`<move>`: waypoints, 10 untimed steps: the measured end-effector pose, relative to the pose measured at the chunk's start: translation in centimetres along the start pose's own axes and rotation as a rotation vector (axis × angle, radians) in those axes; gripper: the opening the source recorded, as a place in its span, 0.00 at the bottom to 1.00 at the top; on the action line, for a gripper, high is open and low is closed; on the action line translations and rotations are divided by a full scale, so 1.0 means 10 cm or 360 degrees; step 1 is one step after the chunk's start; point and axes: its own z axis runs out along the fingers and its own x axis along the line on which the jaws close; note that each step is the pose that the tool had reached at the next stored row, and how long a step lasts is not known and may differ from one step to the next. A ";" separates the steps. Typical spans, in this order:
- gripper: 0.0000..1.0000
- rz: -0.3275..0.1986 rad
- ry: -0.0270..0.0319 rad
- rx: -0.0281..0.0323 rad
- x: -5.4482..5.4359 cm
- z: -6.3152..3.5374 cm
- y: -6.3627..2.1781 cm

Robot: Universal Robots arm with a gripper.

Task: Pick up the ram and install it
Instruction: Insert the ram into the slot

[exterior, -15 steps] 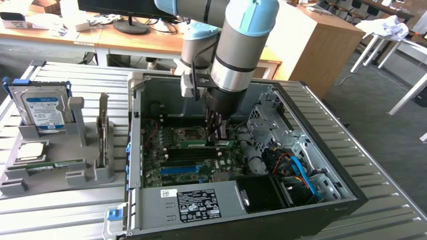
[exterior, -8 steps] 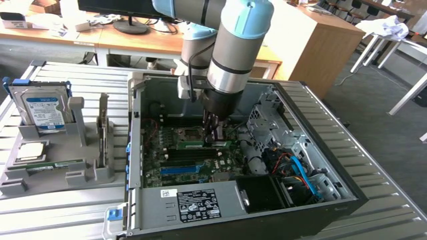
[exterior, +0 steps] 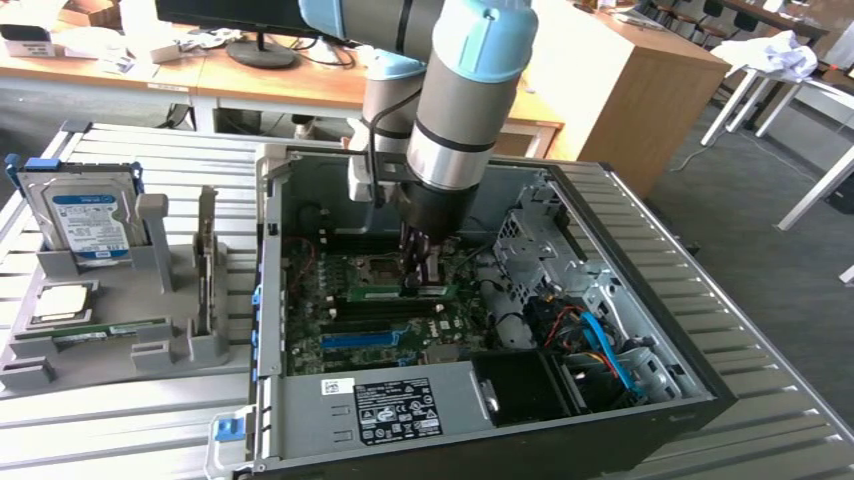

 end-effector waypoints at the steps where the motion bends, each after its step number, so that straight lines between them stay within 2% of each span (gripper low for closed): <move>1: 0.13 0.0000 0.00004 -0.00001 0.00 0.005 0.000; 10: 0.13 0.0000 0.00000 0.00001 -0.08 0.067 0.005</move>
